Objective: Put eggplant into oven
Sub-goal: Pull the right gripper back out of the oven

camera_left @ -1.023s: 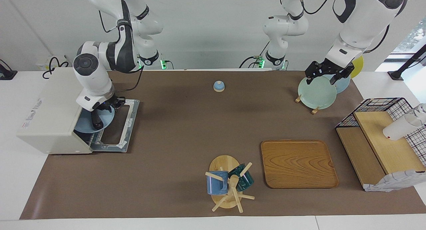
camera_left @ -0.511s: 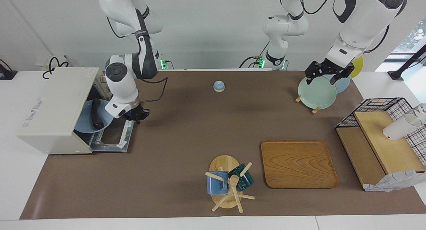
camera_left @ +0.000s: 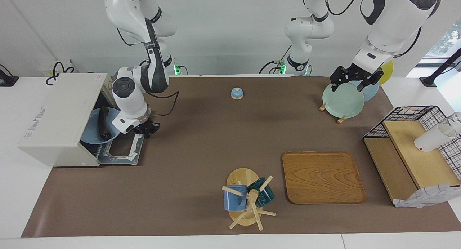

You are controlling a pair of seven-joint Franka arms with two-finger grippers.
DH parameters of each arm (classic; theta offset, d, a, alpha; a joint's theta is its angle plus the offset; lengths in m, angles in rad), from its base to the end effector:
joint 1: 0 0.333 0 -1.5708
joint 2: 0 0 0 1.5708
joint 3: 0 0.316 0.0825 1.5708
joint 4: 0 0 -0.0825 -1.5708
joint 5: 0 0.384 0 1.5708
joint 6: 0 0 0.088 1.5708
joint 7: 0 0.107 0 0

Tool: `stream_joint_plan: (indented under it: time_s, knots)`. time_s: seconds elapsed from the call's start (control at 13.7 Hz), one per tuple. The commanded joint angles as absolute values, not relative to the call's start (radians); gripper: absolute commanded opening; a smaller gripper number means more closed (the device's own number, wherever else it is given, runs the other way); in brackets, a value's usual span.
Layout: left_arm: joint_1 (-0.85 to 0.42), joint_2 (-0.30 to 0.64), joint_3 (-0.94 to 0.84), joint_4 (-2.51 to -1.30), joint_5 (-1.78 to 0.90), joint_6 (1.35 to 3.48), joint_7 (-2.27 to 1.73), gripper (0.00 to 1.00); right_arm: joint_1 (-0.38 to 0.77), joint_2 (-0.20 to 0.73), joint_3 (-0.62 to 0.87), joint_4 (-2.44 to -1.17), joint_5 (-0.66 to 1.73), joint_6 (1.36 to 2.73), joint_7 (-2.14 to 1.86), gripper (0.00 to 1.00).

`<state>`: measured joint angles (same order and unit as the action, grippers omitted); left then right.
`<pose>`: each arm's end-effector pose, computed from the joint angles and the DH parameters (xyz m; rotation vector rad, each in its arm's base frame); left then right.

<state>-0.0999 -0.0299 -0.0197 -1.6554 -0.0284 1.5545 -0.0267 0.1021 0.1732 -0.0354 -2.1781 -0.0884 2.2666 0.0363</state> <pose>0.5369 -0.0678 0.5998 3.1137 -0.1438 -0.1136 0.5443 0.0342 0.3046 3.0602 0.1382 -0.1240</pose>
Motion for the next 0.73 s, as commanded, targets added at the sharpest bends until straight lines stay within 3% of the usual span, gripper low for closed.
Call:
stream_joint_plan:
  time_s: [0.0,0.66]
  knots:
    - [-0.109,-0.029,-0.011,-1.647,-0.014,1.555,-0.026,1.0,0.106,0.163,-0.034,-2.194,-0.106,2.283,0.034,0.0]
    - [-0.109,-0.029,-0.011,-1.649,-0.014,1.555,-0.026,1.0,0.126,0.161,-0.032,-2.183,-0.262,2.237,0.005,0.0]
